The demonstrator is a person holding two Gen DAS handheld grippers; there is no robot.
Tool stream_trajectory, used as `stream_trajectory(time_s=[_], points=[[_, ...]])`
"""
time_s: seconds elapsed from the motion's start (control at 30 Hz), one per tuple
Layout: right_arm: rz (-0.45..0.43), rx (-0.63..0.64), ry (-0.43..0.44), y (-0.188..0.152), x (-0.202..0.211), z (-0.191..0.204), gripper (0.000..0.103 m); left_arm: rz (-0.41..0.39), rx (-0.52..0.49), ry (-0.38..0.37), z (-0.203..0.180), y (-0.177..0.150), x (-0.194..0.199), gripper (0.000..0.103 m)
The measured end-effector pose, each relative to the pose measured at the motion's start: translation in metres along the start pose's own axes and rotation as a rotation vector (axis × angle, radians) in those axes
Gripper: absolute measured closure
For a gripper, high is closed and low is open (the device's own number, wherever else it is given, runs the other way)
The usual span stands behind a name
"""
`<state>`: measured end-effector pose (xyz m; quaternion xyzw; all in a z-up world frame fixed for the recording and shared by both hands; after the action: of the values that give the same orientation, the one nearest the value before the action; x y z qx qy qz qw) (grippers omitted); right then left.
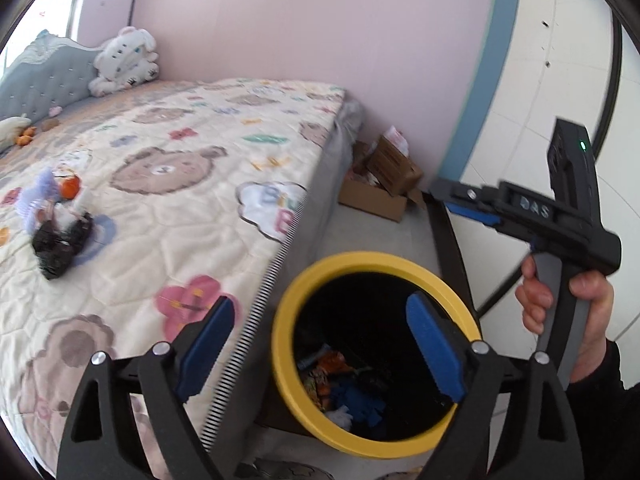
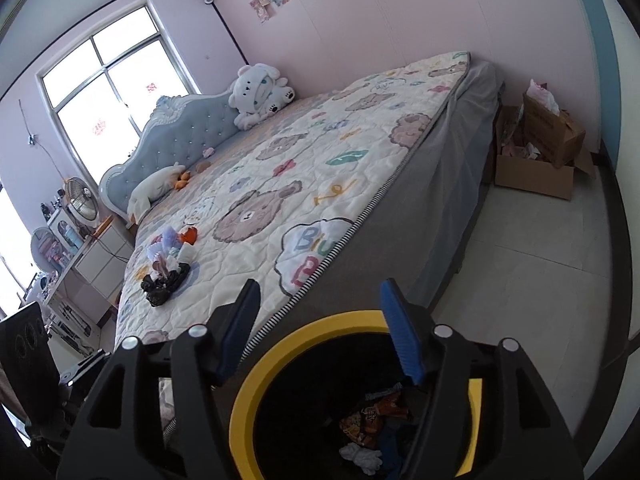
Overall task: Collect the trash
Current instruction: 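Move both open tools back over the bed toward the black bag and mesh puff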
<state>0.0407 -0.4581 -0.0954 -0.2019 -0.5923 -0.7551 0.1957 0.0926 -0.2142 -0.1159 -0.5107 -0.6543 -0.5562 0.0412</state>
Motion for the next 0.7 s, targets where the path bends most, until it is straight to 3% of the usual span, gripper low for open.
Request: stream_trajectory(time_s=[0.37, 0.7], points=[[-0.048, 0.065, 0.058, 0.026, -0.023, 0.045, 0.028, -0.131, 0.093, 0.088, 0.063, 0.033, 0.033, 0.011], [-0.027, 0.128, 0.119, 0.049, -0.063, 0.096, 0.026, -0.227, 0.166, 0.179, 0.124, 0.062, 0.061, 0.009]])
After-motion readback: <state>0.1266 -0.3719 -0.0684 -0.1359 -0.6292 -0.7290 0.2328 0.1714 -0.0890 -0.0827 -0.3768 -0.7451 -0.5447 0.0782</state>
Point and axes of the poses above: each gripper's, at about its wrist camera, not at the fingertips, and x roughly against the way its jaws point, z to its left, y to its top, the point moved 5 cm from there along -x, roughly the way its jaws point, and after that the axes turned 15 degrees about x, right-handed, at the moved point
